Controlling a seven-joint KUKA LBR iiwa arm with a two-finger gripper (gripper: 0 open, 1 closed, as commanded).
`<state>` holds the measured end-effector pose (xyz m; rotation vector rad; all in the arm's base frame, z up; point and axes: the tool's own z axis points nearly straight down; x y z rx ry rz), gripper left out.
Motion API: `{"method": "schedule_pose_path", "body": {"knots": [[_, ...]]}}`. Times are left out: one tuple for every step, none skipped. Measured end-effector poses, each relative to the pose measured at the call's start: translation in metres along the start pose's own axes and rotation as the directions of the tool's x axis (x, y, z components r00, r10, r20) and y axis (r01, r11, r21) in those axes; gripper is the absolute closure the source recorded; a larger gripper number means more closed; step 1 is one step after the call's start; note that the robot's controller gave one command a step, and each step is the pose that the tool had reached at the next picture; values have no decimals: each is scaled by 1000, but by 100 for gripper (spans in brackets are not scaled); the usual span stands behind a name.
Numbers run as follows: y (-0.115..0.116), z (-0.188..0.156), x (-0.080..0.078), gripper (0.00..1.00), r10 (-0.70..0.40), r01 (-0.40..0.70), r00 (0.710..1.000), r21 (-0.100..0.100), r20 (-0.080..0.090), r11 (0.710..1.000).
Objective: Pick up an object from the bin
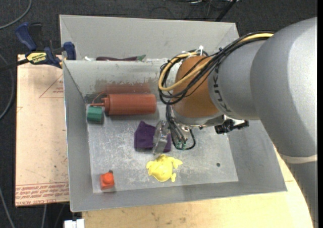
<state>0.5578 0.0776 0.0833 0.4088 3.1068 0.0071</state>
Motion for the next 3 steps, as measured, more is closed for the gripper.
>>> {"method": "schedule_pose_path", "body": {"knots": [[-4, -114, 5, 100, 75, -75, 997, -1, 2, 997], [-3, -114, 5, 100, 75, -75, 997, -1, 2, 997], [-12, -140, -2, 100, 97, -97, 995, -1, 0, 995]]}}
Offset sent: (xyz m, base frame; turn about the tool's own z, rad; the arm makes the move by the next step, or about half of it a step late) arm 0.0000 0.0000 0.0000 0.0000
